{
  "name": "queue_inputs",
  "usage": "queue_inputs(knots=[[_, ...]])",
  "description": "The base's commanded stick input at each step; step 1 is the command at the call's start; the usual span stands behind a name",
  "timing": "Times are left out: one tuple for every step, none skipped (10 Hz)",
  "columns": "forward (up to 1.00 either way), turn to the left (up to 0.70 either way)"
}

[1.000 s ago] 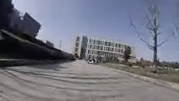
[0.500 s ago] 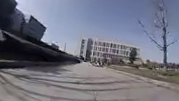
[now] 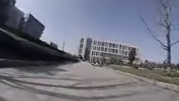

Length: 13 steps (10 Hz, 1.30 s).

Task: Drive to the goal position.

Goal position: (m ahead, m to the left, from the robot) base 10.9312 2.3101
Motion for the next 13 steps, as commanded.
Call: queue_inputs(knots=[[1.0,0.02],[1.0,0.02],[1.0,0.02],[1.0,0.09],[1.0,0.42],[1.0,0.42],[1.0,0.29],[1.0,0.02],[1.0,0.02],[1.0,0.02],[1.0,0.02],[1.0,0.02],[1.0,0.02]])
